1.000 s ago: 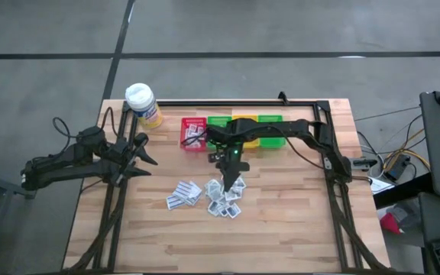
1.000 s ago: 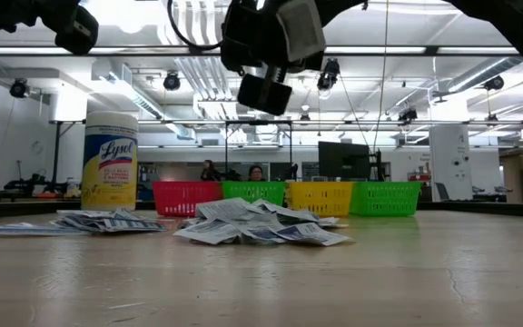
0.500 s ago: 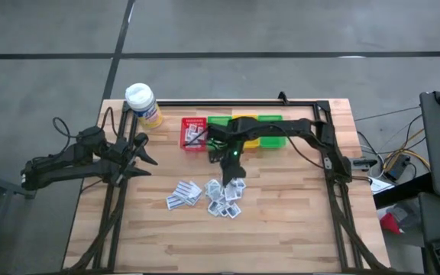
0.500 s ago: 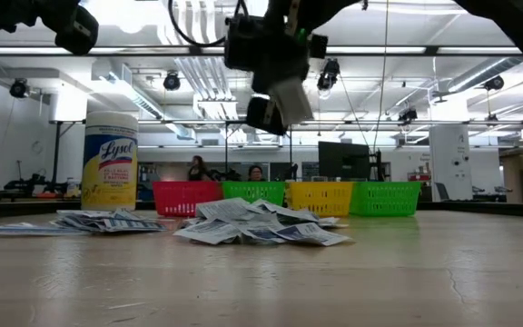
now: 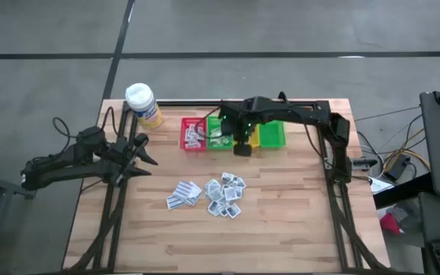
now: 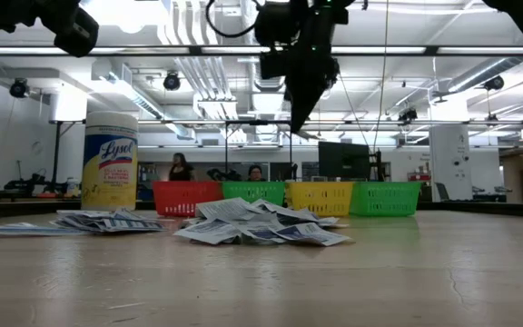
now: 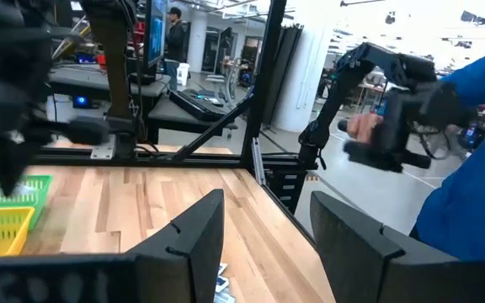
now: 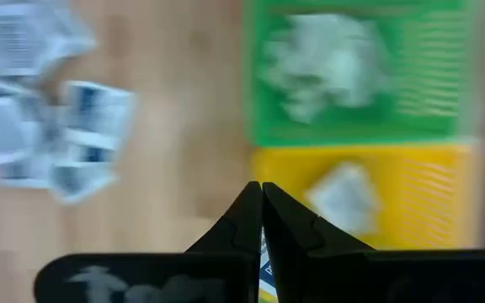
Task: Pick & Place First Aid Supplies
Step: Put the alcohol pad into the yellow bin
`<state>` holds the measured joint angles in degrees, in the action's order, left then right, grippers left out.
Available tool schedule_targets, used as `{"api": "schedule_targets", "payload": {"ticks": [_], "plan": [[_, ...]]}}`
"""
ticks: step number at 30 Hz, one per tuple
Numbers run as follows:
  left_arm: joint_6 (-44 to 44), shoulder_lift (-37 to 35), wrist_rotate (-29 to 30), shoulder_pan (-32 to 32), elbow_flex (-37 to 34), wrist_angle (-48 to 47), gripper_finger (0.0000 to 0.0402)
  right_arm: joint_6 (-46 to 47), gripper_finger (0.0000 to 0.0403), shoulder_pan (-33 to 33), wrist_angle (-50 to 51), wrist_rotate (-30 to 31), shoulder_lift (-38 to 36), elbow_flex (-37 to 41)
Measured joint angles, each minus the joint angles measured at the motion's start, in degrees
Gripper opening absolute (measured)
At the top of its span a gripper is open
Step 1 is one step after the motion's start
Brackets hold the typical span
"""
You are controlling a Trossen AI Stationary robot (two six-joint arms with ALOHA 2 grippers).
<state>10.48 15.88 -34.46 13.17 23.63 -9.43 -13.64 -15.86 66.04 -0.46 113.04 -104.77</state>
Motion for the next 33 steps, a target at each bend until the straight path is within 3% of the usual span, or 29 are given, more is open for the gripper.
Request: {"api": "schedule_targets", "payload": {"ticks": [8,14,20,33], "plan": [[0.0,0.0,0.01,0.0,0.0,0.0,0.0175,-2.64,0.0008,-7.29,-1.93,1.71,-1.98,-0.02],[-0.09,0.0,0.02,0.0,0.0,0.0,0.0175,-3.52,0.0008,-12.58,-2.37,-5.5,-1.49,0.36],[-0.15,0.0,0.03,0.0,-0.02,0.0,0.0175,-3.08,0.0008,-15.08,-3.71,-9.03,-1.49,1.38],[-0.22,0.0,0.04,0.0,-0.02,0.0,0.0175,-1.32,0.0008,-15.17,-13.32,-11.63,-1.43,15.42]]}}
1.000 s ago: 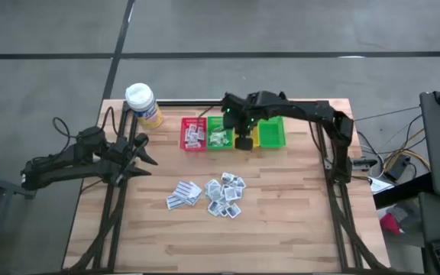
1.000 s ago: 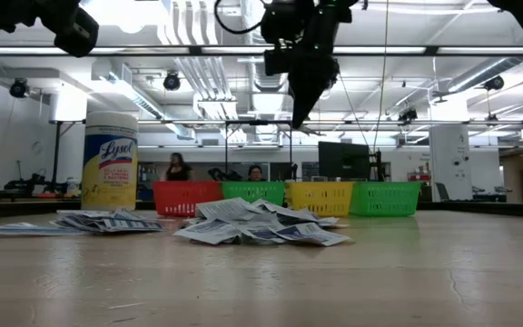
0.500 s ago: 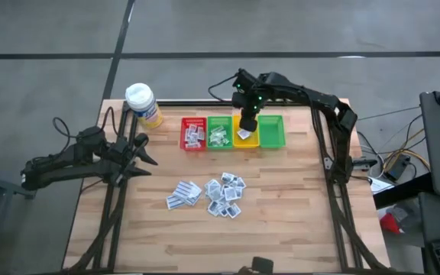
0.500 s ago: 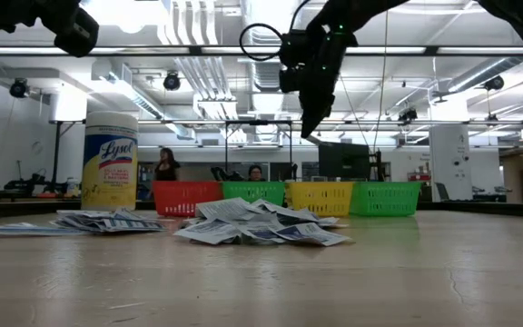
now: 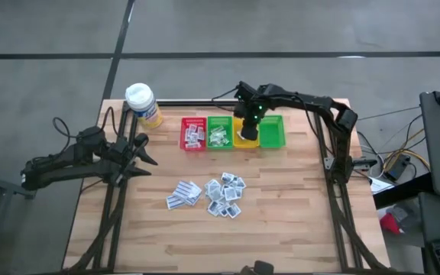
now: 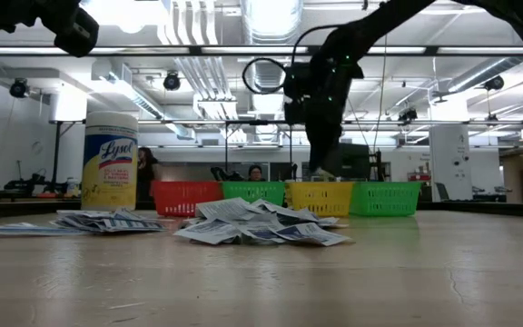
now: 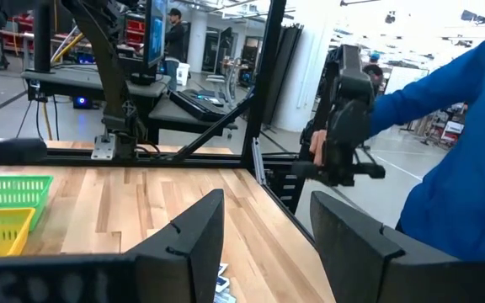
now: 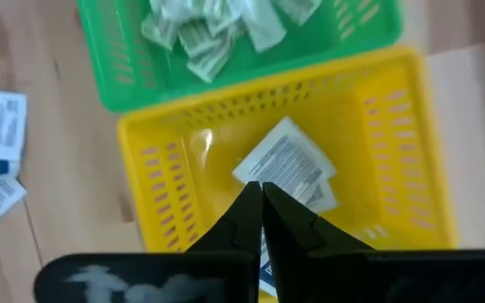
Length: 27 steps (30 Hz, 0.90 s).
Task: Pick & Place First Aid Supplies
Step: Put the alcohol pad into the yellow bin
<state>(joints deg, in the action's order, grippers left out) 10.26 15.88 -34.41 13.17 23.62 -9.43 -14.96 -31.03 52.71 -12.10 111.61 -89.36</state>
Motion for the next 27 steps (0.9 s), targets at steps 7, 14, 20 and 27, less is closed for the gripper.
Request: {"api": "schedule_targets", "payload": {"ticks": [7,14,20,27], "plan": [[0.0,0.0,0.12,0.0,0.0,0.0,0.0175,-0.02,0.0008,0.39,-5.56,-0.02,0.0,4.05],[0.01,0.02,3.57,0.02,0.0,0.0,0.0175,-0.13,0.0008,0.66,-9.52,-1.06,0.0,5.88],[0.01,0.02,3.76,0.02,0.0,0.0,0.0175,-0.8,0.0008,0.68,-11.57,-2.08,0.02,6.05],[0.02,0.02,3.89,0.01,0.0,0.0,0.0175,-1.73,0.0018,0.66,-11.49,-2.05,0.02,6.05]]}}
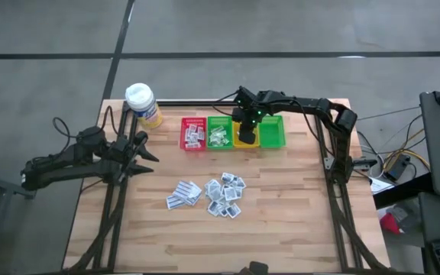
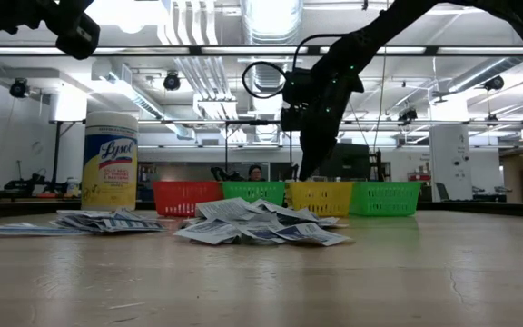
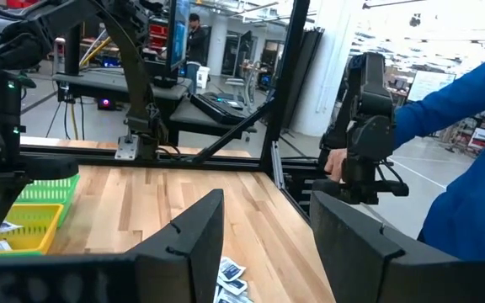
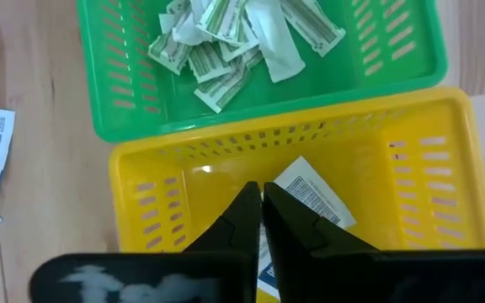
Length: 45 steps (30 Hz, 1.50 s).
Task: Pick & Place First Aid Supplies
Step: Put the alcohol pad into the yellow bin
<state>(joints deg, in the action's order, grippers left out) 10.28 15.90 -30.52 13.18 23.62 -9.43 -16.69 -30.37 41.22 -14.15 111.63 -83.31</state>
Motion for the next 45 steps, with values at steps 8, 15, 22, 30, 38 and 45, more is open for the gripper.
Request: {"api": "schedule_targets", "payload": {"ticks": [8,15,22,30,38,45], "plan": [[-0.01,0.0,0.0,0.01,0.01,0.0,0.0175,1.49,0.0096,0.0,-0.01,0.13,0.0,0.0],[0.0,0.0,0.0,0.01,0.0,0.0,0.0175,4.34,0.0125,1.23,0.89,-14.79,-2.09,-0.44],[0.0,0.0,-0.02,0.01,0.0,-0.02,0.0175,0.35,0.0112,9.27,4.51,-26.62,-4.81,-0.35],[0.0,0.0,-0.02,0.01,0.0,-0.02,0.0175,-5.09,0.0099,22.4,5.58,-17.88,-4.92,-0.26],[0.0,0.0,-0.04,0.01,0.01,-0.02,0.0175,-3.53,0.0104,29.58,2.05,-7.53,-4.92,-0.26],[0.0,0.0,-0.04,0.01,0.0,-0.02,0.0175,1.25,0.0131,33.48,-0.08,-2.57,-4.92,-0.17]]}}
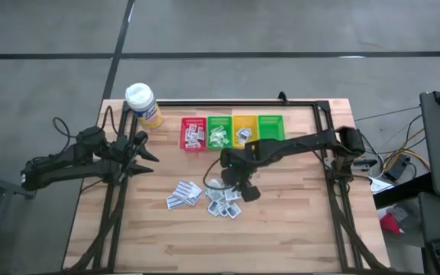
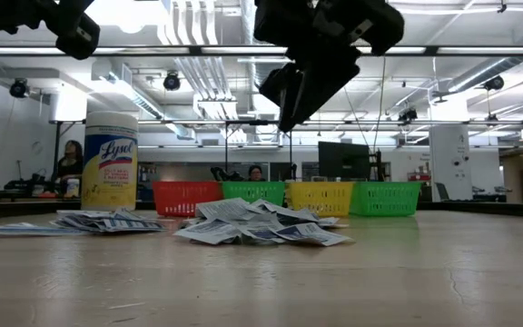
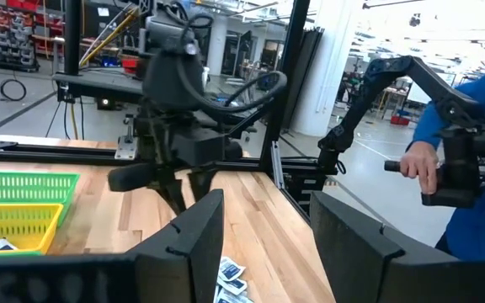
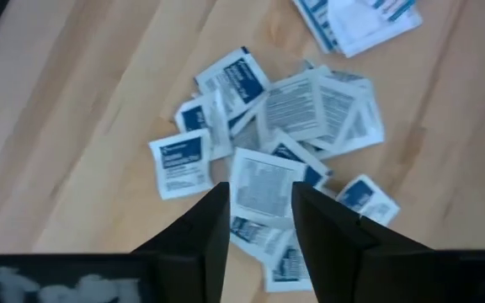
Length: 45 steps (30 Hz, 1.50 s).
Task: Pick & Place First Aid Supplies
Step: Put the alcohol pad into the yellow bin
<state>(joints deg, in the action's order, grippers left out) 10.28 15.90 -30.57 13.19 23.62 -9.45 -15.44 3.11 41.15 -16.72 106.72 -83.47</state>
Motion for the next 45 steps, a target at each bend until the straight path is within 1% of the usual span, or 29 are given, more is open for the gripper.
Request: {"api": "schedule_targets", "payload": {"ticks": [6,10,22,33,40,45], "plan": [[-0.01,0.0,0.0,-0.01,0.0,0.0,0.0175,4.05,0.0161,2.78,-0.01,2.29,0.0,0.88],[-0.02,0.0,0.0,-0.02,0.0,0.0,0.0175,7.03,0.0168,4.46,-0.39,3.43,1.15,1.04],[0.11,0.0,-0.09,0.0,0.0,0.0,0.0175,12.71,0.015,8.22,-2.67,3.27,8.61,0.43],[0.17,-0.01,-0.09,0.0,0.0,-0.01,0.0175,13.96,0.0137,9.03,-4.42,3.24,11.37,0.38],[0.17,-0.02,-0.09,0.0,0.0,-0.02,0.0175,15.4,0.0143,8.99,-4.7,3.25,13.92,0.3],[0.17,-0.01,-0.07,-0.02,0.0,0.0,0.0175,15.92,0.014,9.19,-4.65,3.28,13.99,0.28]]}}
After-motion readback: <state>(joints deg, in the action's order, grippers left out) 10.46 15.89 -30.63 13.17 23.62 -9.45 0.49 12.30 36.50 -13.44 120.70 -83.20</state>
